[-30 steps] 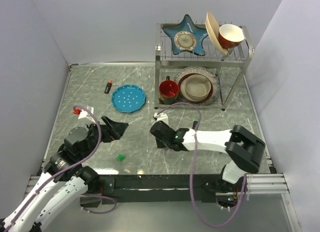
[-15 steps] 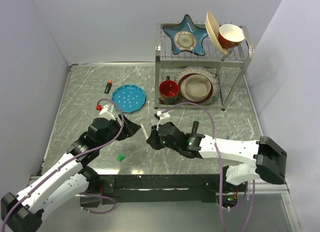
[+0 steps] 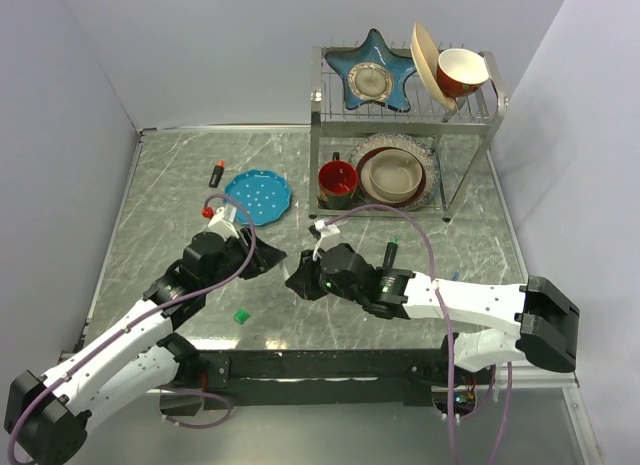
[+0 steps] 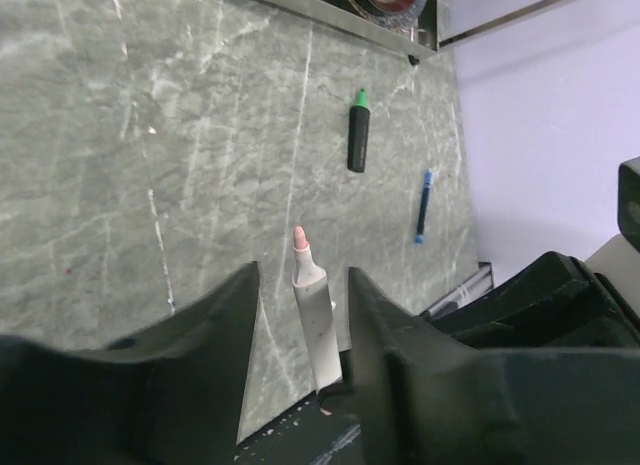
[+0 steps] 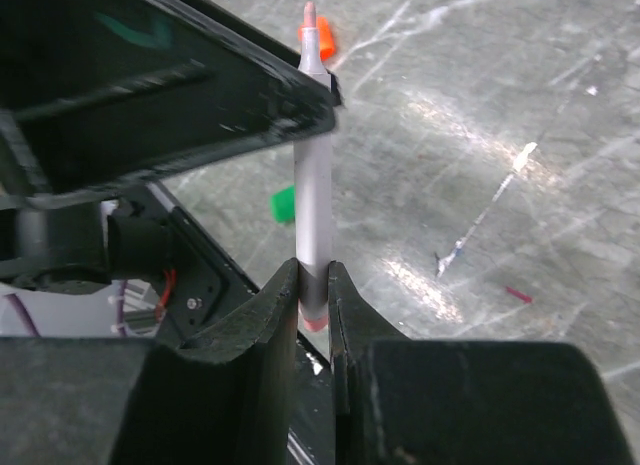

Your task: Insert the pens into the pen caps

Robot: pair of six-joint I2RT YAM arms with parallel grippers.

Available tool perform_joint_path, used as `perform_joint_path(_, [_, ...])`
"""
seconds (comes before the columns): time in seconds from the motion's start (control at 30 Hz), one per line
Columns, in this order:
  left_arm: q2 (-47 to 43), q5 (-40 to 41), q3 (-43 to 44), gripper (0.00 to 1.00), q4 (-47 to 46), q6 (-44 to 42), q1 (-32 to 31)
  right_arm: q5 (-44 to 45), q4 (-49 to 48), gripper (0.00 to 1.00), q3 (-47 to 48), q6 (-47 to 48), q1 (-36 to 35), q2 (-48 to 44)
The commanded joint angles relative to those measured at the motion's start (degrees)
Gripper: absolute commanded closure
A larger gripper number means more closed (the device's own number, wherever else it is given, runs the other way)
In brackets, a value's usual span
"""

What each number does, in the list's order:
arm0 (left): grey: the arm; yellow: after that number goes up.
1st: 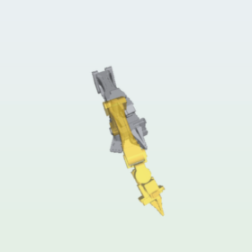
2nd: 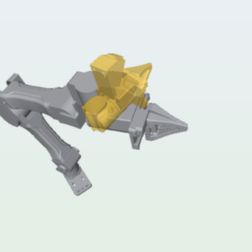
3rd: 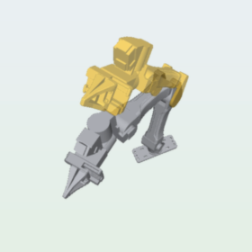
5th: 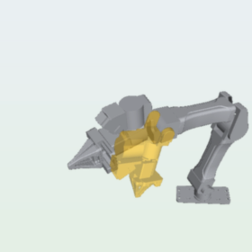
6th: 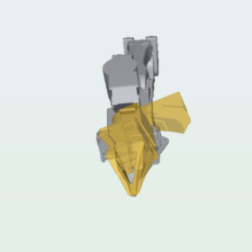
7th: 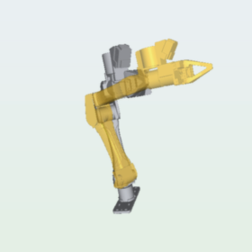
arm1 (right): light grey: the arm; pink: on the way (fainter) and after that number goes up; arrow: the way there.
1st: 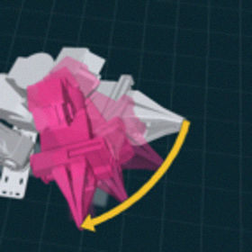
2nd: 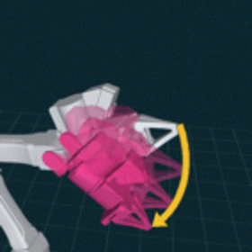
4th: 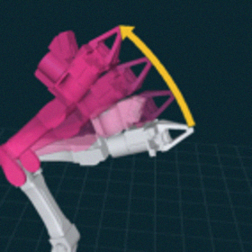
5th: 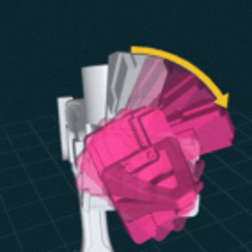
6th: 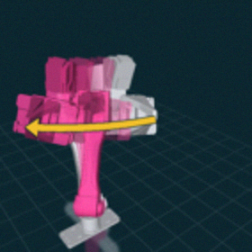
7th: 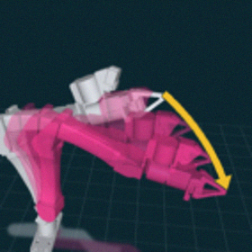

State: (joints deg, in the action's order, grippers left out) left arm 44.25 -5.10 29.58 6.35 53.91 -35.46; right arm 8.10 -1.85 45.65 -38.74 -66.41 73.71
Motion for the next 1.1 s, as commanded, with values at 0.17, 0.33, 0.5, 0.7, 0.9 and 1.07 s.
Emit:
perform_joint_path(0.17, [1.19,-9.74,-2.07,0.99,-7.67,0.67,-0.22,-2.91,-5.53,0.83,-1.35,-1.16,-0.47,-1.99])
perform_joint_path(0.33, [-2.84,-13.26,-2.95,0.99,-8.90,-0.12,-0.22,-7.91,-10.98,0.61,-6.26,-1.78,-0.30,-5.24])
perform_joint_path(0.5, [-6.89,-16.42,-4.09,0.99,-10.56,0.67,-0.22,-13.10,-16.07,0.56,-8.91,-3.09,-0.21,-7.00])
perform_joint_path(0.7, [-9.53,-19.15,-6.03,0.99,-13.29,2.25,-0.22,-17.32,-20.91,0.60,-9.88,-4.94,-0.12,-7.71])
perform_joint_path(0.9, [-11.37,-19.07,-6.47,0.99,-13.03,2.52,-0.22,-18.56,-23.02,0.78,-10.05,-5.73,-0.12,-7.44])
perform_joint_path(1.07, [-12.25,-17.40,-6.21,0.96,-11.63,2.78,-0.22,-18.91,-25.22,1.00,-11.19,-6.78,-0.21,-8.06])
